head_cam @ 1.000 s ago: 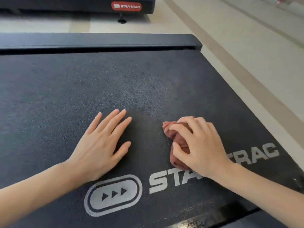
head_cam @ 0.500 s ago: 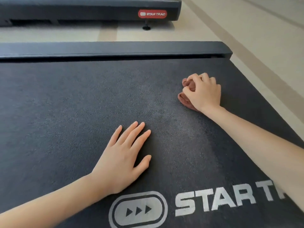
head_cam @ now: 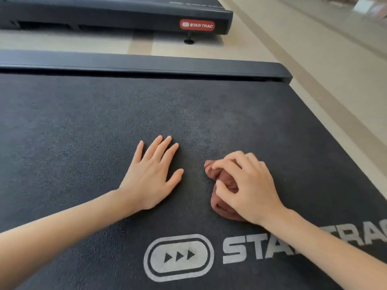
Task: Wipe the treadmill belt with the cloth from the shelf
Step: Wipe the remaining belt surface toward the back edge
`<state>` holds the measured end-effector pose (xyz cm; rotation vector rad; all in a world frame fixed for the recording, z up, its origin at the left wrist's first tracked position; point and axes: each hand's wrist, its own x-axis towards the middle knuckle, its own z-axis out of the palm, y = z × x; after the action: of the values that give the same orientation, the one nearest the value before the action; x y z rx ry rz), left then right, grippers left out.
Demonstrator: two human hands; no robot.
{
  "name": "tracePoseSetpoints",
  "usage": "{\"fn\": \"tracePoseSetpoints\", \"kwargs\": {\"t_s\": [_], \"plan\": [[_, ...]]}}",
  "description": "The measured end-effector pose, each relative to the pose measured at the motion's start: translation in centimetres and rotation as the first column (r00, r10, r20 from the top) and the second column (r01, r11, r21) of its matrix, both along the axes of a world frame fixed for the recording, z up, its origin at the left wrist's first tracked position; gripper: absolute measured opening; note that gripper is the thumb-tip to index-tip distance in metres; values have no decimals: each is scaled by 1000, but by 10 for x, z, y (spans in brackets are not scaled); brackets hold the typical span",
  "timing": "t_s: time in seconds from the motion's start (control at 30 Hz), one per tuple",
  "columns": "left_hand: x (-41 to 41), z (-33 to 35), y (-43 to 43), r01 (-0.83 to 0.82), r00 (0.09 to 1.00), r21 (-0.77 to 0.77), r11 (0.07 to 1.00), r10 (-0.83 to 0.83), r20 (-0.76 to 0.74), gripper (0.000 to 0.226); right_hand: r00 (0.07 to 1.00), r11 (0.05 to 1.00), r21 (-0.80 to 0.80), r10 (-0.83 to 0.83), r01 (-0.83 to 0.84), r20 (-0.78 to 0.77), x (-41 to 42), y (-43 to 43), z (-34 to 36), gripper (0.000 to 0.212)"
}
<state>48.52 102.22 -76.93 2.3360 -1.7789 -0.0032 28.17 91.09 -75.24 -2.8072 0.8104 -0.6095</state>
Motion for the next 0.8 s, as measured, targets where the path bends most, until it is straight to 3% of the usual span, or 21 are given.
{"fn": "tracePoseSetpoints", "kwargs": {"t_s": [0.2, 0.33, 0.43, 0.63, 0.8], "plan": [[2, -6, -1, 9, 1000, -36, 999, -9, -11, 71, 989, 991, 58, -122, 118, 84, 84, -77, -2, 36], [3, -6, -1, 8, 1000, -36, 999, -9, -23, 70, 965, 963, 80, -260, 258, 16, 146, -142, -3, 24], [3, -4, -1, 4, 1000, -31, 1000, -4, -14, 71, 954, 952, 59, -297, 299, -42, 162, -156, -1, 26], [2, 1, -1, -5, 999, -17, 1000, 5, -36, 87, 986, 989, 9, -146, 147, -77, 122, -99, 0, 36], [32, 7, 2, -64, 997, 44, 997, 62, 35, 96, 999, 998, -50, 42, -43, -8, 64, -13, -4, 40]]}}
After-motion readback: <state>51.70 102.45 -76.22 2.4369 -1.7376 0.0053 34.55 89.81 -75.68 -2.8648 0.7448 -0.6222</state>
